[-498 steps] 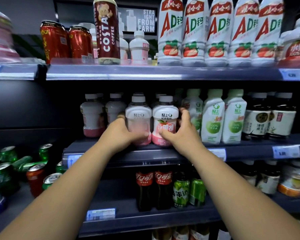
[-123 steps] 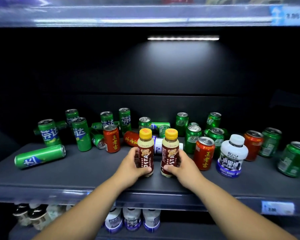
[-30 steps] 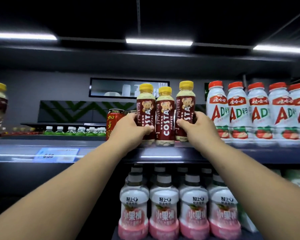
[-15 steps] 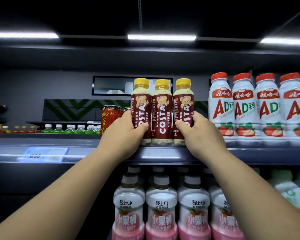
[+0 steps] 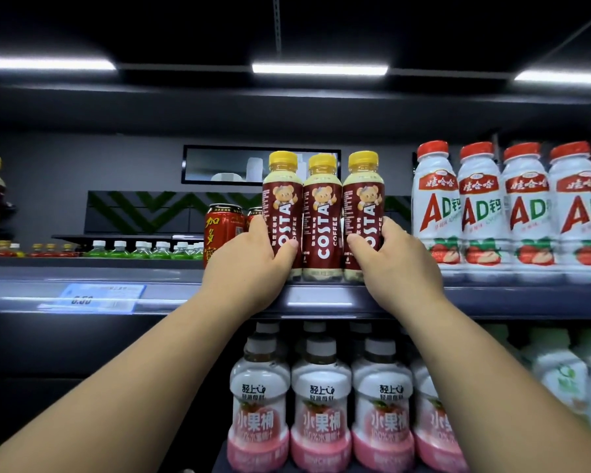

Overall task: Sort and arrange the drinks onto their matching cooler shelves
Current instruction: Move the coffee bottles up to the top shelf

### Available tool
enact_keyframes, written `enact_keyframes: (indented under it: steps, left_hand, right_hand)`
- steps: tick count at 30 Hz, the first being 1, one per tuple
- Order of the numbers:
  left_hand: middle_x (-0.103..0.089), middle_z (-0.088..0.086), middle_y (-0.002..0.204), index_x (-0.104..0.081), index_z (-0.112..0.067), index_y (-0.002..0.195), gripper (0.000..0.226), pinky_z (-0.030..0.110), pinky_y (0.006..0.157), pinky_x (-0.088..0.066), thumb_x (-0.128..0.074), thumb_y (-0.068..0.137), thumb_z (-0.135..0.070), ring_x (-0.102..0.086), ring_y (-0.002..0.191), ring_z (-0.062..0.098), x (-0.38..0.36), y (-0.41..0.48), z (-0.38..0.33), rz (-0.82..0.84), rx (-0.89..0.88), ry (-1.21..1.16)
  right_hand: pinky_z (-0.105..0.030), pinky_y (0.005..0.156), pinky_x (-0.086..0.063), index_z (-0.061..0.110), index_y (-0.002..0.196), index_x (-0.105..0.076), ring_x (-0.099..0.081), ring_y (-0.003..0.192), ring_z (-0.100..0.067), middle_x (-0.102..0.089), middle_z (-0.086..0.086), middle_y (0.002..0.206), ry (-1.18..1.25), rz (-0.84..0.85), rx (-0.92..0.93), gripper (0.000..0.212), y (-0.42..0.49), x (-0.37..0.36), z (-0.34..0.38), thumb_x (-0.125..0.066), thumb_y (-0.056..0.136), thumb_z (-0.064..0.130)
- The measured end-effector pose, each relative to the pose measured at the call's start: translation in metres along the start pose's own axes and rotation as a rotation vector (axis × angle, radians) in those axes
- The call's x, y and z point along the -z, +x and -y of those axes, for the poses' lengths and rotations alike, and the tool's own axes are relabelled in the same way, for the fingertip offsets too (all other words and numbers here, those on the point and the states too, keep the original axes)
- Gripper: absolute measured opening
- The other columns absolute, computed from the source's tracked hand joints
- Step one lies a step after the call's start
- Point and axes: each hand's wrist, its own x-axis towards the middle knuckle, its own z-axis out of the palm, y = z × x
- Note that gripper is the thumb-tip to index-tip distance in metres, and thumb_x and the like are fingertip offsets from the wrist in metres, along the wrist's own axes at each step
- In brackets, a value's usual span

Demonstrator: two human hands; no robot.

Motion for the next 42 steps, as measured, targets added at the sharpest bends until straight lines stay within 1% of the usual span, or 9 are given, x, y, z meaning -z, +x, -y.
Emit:
enact_keyframes:
  steps: [5, 7, 10, 12, 15, 18, 22, 35, 42]
  left_hand:
    - [-0.059, 0.000, 0.118, -0.034, -0.023, 0.139, 0.056, 0.038, 0.077, -0.049, -0.042, 0.094, -0.055, -0.059, 0.101, 0.023, 0.000, -0.003, -0.001, -0.082, -0.043, -0.031]
    - [-0.052, -0.002, 0.127, -0.030, -0.027, 0.145, 0.059, 0.034, 0.079, -0.044, -0.045, 0.094, -0.053, -0.054, 0.111, 0.020, 0.007, -0.009, 0.001, -0.094, -0.088, -0.051]
    - [-0.051, -0.002, 0.133, -0.033, -0.028, 0.148, 0.064, 0.037, 0.091, -0.046, -0.045, 0.091, -0.055, -0.051, 0.116, 0.022, 0.022, -0.024, 0.019, -0.149, -0.200, 0.119]
    - [-0.055, 0.000, 0.131, -0.041, -0.027, 0.144, 0.063, 0.040, 0.093, -0.047, -0.045, 0.088, -0.055, -0.053, 0.114, 0.024, 0.037, -0.030, 0.038, -0.146, -0.204, 0.214]
    - [-0.058, 0.000, 0.128, -0.049, -0.030, 0.137, 0.054, 0.041, 0.093, -0.048, -0.049, 0.087, -0.052, -0.055, 0.115, 0.026, 0.065, -0.035, 0.068, -0.089, -0.131, 0.286]
    - [-0.058, -0.003, 0.127, -0.053, -0.033, 0.132, 0.047, 0.038, 0.091, -0.047, -0.054, 0.088, -0.049, -0.054, 0.118, 0.023, 0.098, -0.042, 0.105, -0.031, -0.064, 0.369]
    - [-0.056, -0.005, 0.127, -0.052, -0.034, 0.132, 0.048, 0.037, 0.091, -0.046, -0.054, 0.087, -0.050, -0.054, 0.119, 0.022, 0.147, -0.053, 0.164, 0.032, 0.001, 0.486]
    - [-0.059, -0.005, 0.114, -0.057, -0.033, 0.121, 0.037, 0.036, 0.084, -0.050, -0.056, 0.086, -0.045, -0.058, 0.109, 0.022, 0.266, -0.044, 0.344, -0.004, 0.058, 0.541]
    - [-0.055, 0.000, 0.122, -0.044, -0.030, 0.132, 0.054, 0.040, 0.088, -0.049, -0.061, 0.085, -0.047, -0.057, 0.110, 0.025, 0.272, -0.026, 0.414, -0.001, 0.049, 0.421]
  right_hand:
    - [-0.033, 0.073, -0.044, 0.030, 0.121, -0.054, -0.056, 0.093, -0.014, -0.061, 0.010, 0.107, 0.154, -0.094, 0.079, 0.033, -0.005, 0.000, 0.001, -0.058, 0.091, 0.045]
    - [-0.033, 0.087, -0.045, 0.025, 0.136, -0.050, -0.050, 0.106, -0.010, -0.054, 0.008, 0.120, 0.221, -0.175, 0.119, 0.047, -0.010, 0.003, 0.001, -0.059, 0.092, 0.037]
    - [-0.041, 0.106, -0.043, 0.018, 0.138, -0.050, -0.045, 0.124, -0.015, -0.051, 0.001, 0.134, 0.235, -0.320, 0.288, 0.053, -0.025, 0.001, 0.008, -0.054, 0.087, 0.036]
    - [-0.041, 0.110, -0.040, 0.015, 0.136, -0.053, -0.046, 0.129, -0.020, -0.052, -0.004, 0.137, 0.256, -0.293, 0.425, 0.054, -0.041, -0.007, 0.026, -0.055, 0.085, 0.034]
    - [-0.031, 0.105, -0.041, 0.012, 0.130, -0.061, -0.053, 0.121, -0.020, -0.060, -0.004, 0.128, 0.258, -0.087, 0.598, 0.050, -0.056, -0.028, 0.069, -0.061, 0.082, 0.030]
    - [-0.029, 0.102, -0.042, 0.023, 0.132, -0.060, -0.053, 0.120, -0.016, -0.060, 0.004, 0.130, 0.169, 0.188, 0.579, 0.051, -0.064, -0.054, 0.115, -0.064, 0.084, 0.041]
    - [-0.034, 0.106, -0.042, 0.029, 0.136, -0.056, -0.049, 0.128, -0.015, -0.055, 0.006, 0.137, 0.052, 0.319, 0.588, 0.050, -0.076, -0.090, 0.163, -0.067, 0.088, 0.041]
    - [-0.039, 0.096, -0.047, 0.033, 0.135, -0.051, -0.051, 0.126, -0.019, -0.053, 0.006, 0.138, 0.055, 0.321, 0.449, 0.047, -0.101, -0.210, 0.321, -0.061, 0.090, 0.044]
    - [-0.039, 0.086, -0.048, 0.029, 0.128, -0.049, -0.057, 0.114, -0.025, -0.057, 0.001, 0.127, -0.032, 0.291, 0.406, 0.047, -0.105, -0.257, 0.386, -0.061, 0.088, 0.050]
